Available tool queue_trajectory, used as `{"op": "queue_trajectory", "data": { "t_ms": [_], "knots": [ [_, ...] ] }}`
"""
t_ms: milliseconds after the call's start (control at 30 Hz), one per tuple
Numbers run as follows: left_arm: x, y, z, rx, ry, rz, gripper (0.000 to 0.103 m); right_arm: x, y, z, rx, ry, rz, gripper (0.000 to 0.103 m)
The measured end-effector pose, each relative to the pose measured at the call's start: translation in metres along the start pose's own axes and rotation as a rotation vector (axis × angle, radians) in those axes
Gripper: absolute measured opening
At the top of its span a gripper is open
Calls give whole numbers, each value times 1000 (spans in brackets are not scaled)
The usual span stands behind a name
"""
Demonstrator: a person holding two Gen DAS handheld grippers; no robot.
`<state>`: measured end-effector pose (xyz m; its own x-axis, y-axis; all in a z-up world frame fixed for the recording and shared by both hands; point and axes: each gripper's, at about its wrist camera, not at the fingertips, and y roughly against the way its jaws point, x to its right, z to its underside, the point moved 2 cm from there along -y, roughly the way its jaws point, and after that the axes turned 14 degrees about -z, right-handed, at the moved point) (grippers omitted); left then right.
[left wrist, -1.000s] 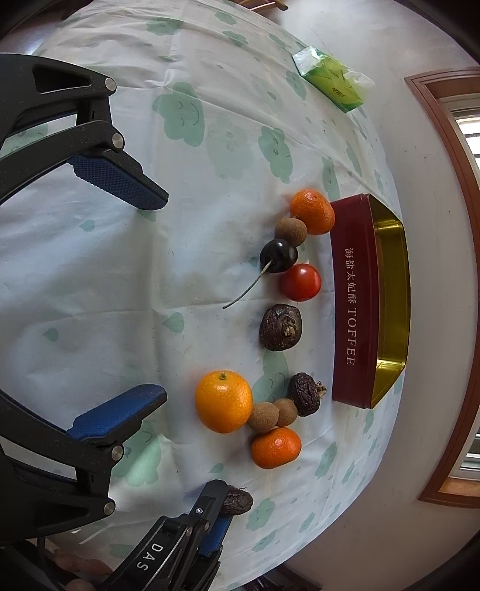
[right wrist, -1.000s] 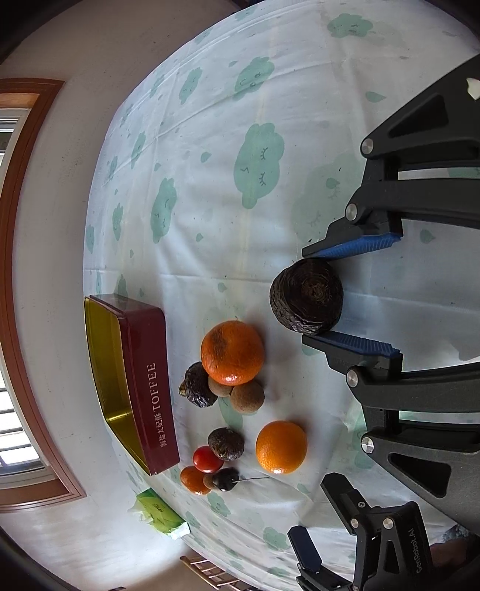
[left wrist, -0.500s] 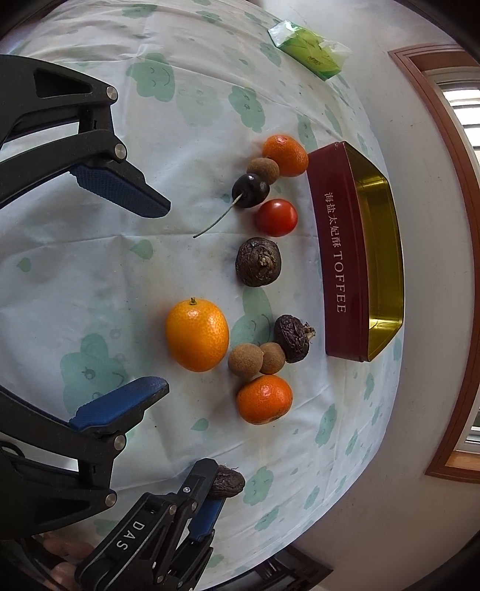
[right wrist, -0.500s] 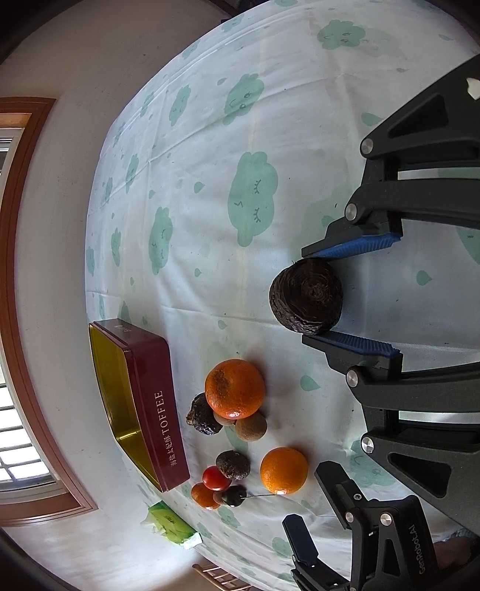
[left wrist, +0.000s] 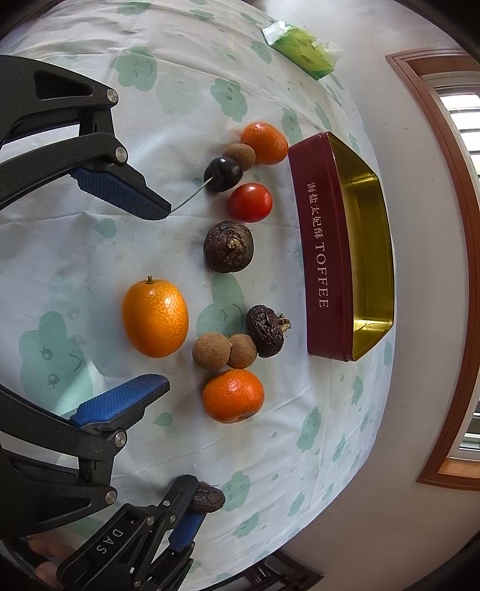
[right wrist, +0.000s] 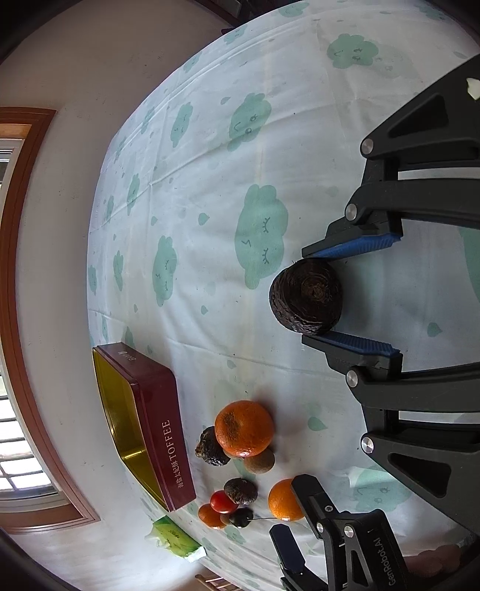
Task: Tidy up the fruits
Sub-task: 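Grasp the small orange kumquat with the left gripper while the right gripper holds the brown fruit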
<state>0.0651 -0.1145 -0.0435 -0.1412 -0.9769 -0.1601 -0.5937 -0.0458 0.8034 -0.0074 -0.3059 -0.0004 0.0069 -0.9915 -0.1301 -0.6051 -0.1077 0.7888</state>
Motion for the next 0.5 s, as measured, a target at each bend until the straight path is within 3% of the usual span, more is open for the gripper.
{"op": "queue_trajectory", "data": {
  "t_ms": [100, 233, 500],
  "knots": [
    [4, -5, -1, -9, -8, 4, 83, 0, 0, 1, 3, 1, 2, 36],
    [8, -11, -3, -21, -19, 3, 72, 1, 1, 1, 6, -3, 2, 36],
    [7, -11, -1, -6, -28, 4, 66, 1, 1, 2, 9, -5, 3, 36]
  ]
}}
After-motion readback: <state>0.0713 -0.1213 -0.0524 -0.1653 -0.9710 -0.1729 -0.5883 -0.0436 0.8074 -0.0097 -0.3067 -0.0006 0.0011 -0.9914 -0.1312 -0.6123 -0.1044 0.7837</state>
